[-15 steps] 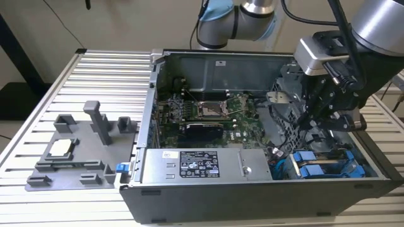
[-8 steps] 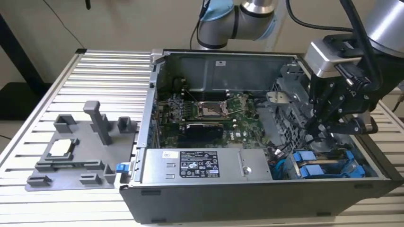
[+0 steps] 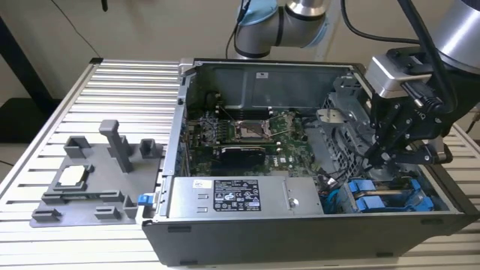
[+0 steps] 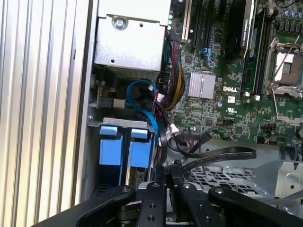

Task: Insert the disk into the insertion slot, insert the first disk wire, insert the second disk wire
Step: 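Insert the second disk wire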

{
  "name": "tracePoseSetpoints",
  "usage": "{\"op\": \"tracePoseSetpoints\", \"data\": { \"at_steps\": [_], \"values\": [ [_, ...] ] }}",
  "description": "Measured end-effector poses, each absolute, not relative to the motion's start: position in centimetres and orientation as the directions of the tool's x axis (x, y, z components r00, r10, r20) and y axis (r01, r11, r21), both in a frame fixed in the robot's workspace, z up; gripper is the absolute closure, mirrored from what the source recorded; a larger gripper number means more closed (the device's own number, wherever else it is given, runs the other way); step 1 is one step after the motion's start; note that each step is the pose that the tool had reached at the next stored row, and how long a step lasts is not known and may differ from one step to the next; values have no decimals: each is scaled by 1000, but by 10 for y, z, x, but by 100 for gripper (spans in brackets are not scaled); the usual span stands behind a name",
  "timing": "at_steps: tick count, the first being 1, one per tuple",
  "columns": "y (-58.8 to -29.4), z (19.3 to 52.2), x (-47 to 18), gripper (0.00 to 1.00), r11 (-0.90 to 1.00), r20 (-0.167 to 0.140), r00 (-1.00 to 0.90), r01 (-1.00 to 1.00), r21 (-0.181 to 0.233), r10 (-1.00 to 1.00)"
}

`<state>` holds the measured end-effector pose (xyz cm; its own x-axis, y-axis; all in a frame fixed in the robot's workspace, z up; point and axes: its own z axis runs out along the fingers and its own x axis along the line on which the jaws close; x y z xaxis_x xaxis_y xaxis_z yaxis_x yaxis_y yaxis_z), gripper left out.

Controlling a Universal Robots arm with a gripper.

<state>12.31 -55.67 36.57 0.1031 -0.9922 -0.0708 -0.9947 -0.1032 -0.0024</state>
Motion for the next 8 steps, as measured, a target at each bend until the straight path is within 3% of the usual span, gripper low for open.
{"op": "tracePoseSetpoints", "data": {
  "at_steps": [3, 8],
  "values": [
    [-557, 364, 127, 84, -103, -50, 103, -995, -1, -993],
    [-559, 362, 134, 84, -103, -42, 103, -995, 0, -994]
  ]
}}
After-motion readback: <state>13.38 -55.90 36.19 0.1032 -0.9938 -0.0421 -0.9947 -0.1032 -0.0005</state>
